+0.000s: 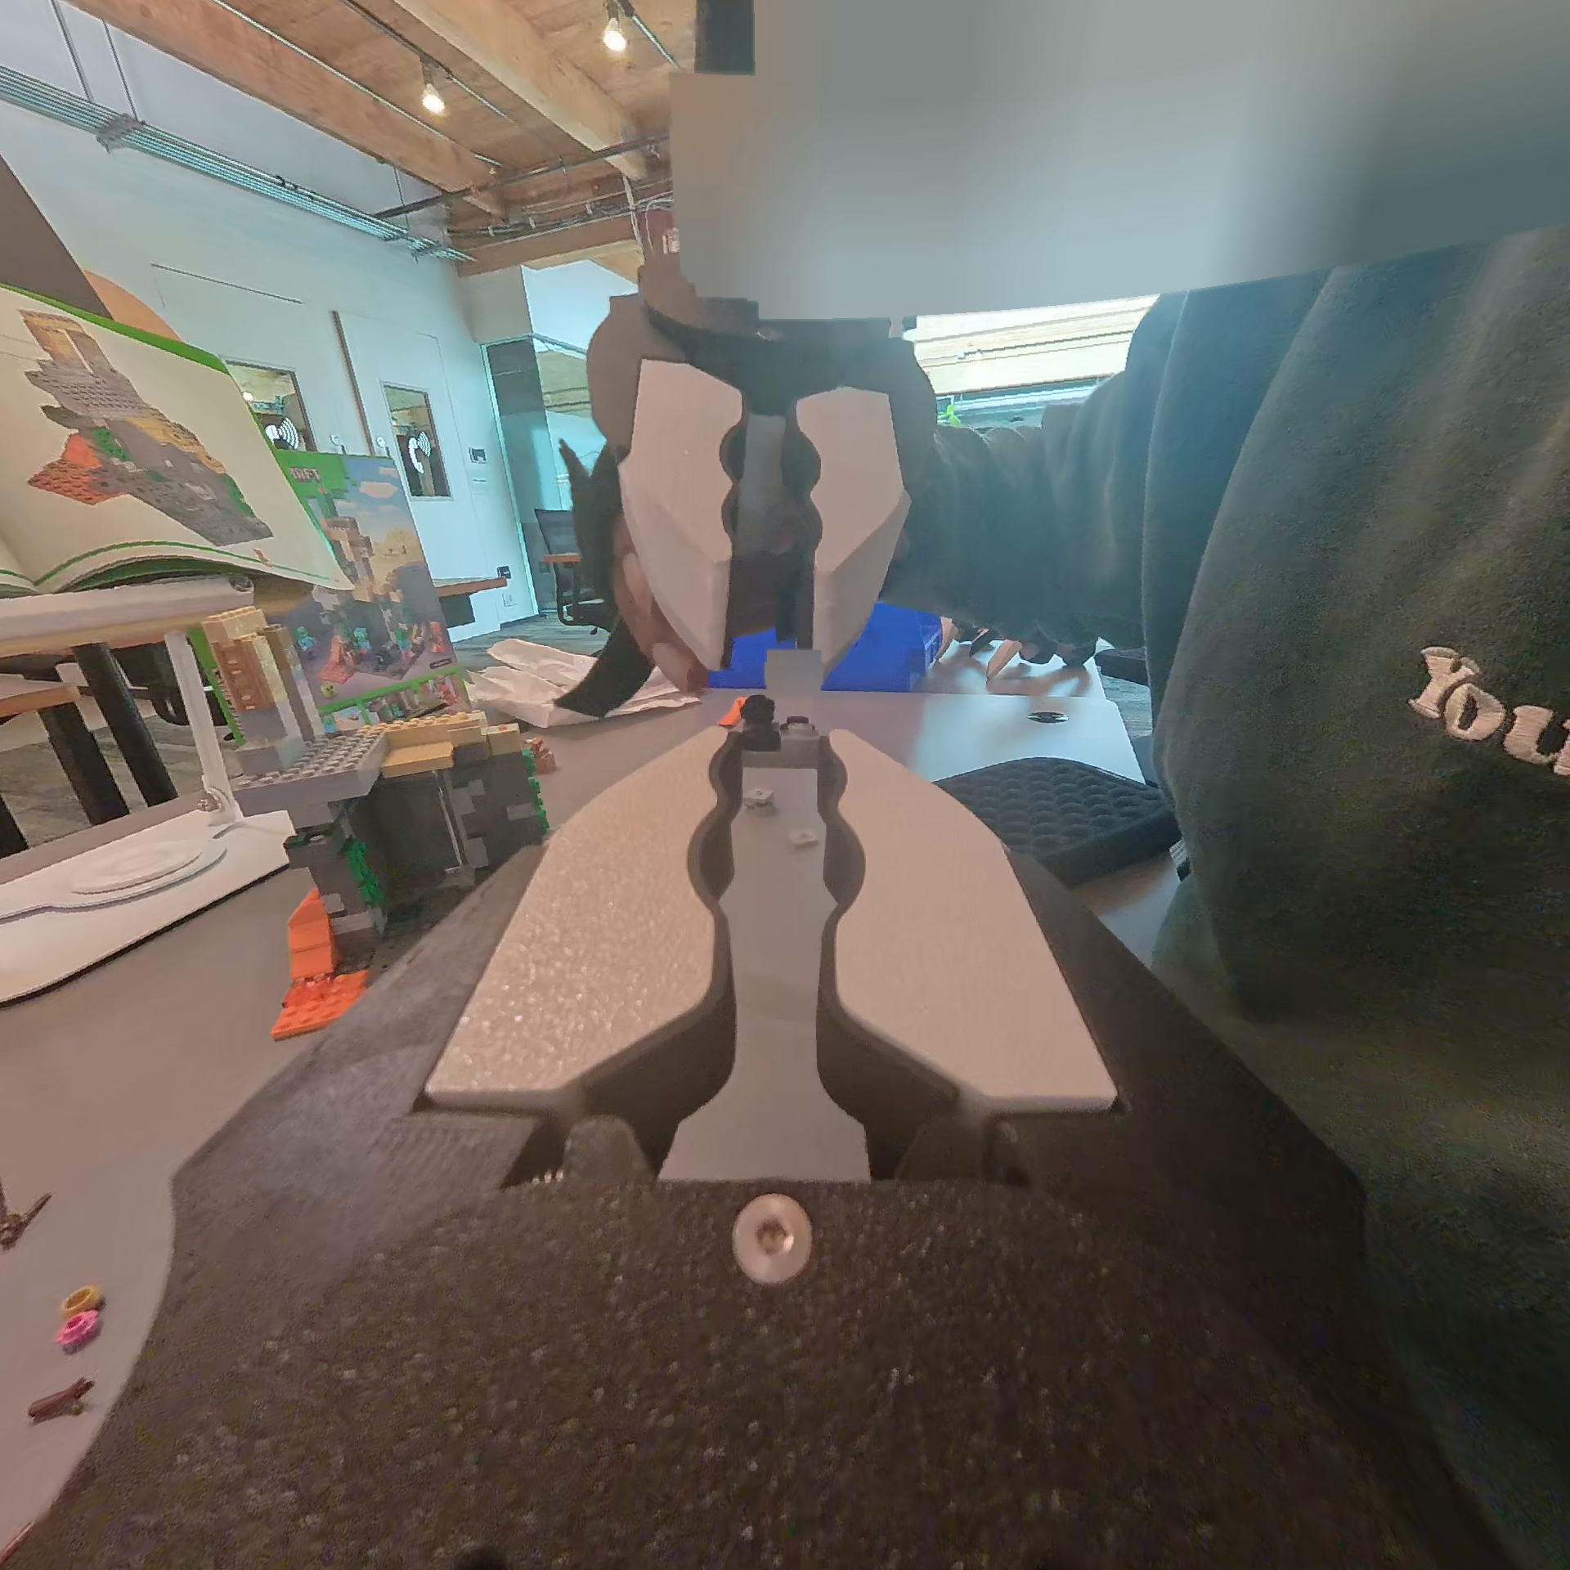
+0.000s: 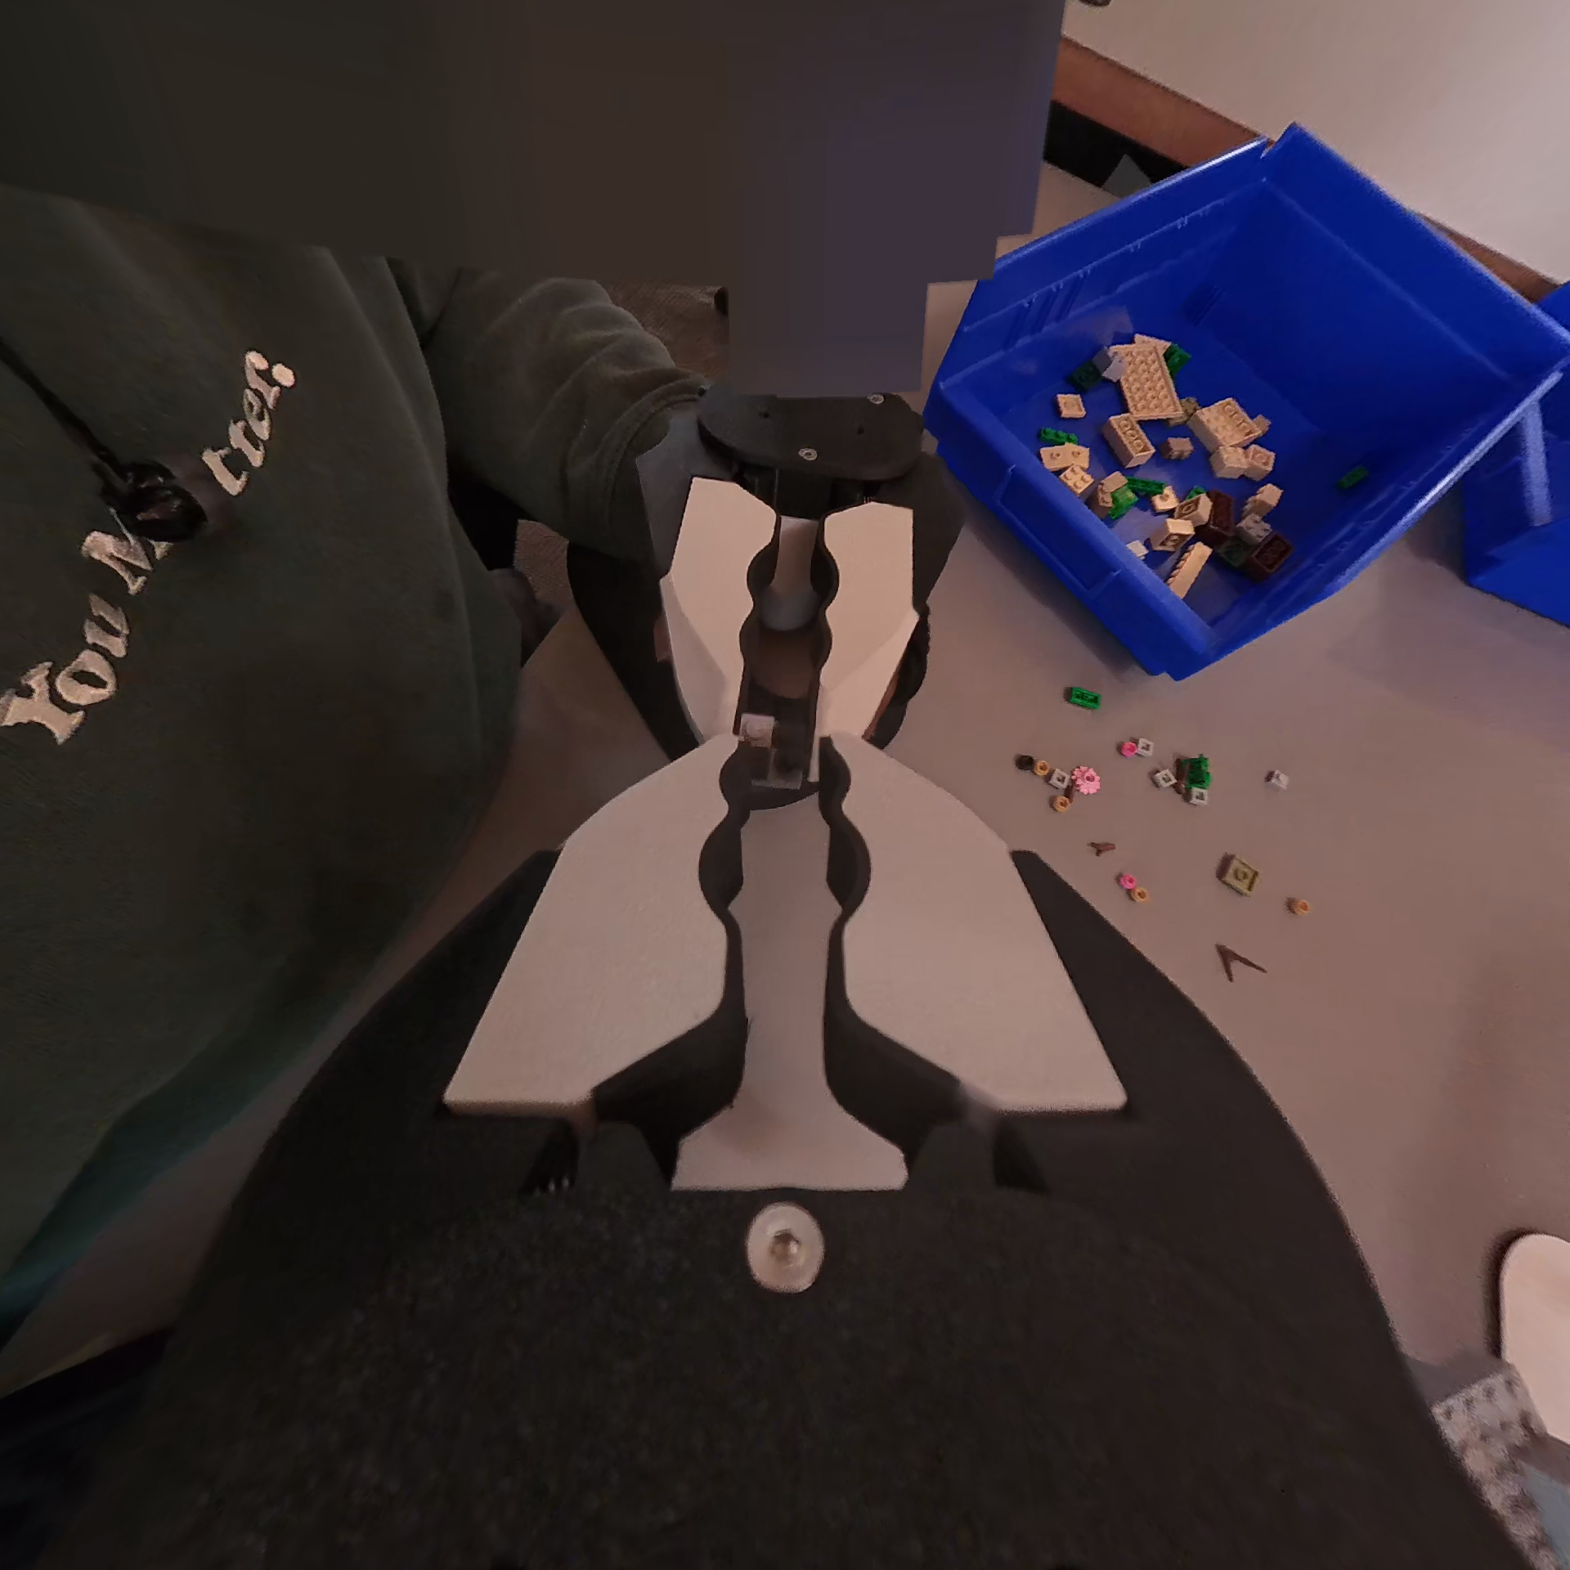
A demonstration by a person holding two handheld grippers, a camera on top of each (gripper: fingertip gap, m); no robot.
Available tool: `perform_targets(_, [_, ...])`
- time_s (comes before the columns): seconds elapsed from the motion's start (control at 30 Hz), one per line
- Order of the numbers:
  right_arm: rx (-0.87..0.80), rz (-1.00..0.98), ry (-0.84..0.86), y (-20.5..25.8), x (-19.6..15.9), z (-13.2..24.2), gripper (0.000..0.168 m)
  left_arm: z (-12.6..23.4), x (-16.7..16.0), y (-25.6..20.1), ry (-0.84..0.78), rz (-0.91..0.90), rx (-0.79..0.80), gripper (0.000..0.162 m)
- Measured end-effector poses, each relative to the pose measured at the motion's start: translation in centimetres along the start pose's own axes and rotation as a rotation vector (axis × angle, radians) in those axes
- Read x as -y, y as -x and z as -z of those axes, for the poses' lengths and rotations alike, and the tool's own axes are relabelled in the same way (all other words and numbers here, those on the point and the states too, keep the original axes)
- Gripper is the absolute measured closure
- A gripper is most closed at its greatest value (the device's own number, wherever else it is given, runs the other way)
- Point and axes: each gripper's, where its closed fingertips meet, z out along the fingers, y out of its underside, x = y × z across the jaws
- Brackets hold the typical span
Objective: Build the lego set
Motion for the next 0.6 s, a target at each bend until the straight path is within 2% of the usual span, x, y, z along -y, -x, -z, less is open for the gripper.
perform_targets(0.1, [-0.062,0.078,-0.033,0.3,-0.5,0.3,0.148,0.0,0.0,0.1,0.006,0.014,0.003,0.146])
perform_targets(0.3, [-0.310,0.307,-0.068,0.1,-2.2,0.3,0.133,-0.2,0.3,0.3,0.008,0.037,0.005,0.146])
perform_targets(0.43, [-0.415,0.429,-0.087,0.0,-1.9,0.7,0.123,-1.0,0.6,0.2,0.018,0.029,0.004,0.145])
perform_targets(0.6, [-0.512,0.594,-0.112,-0.3,-1.0,1.6,0.125,-2.3,1.5,-0.1,0.016,0.026,0.001,0.146])
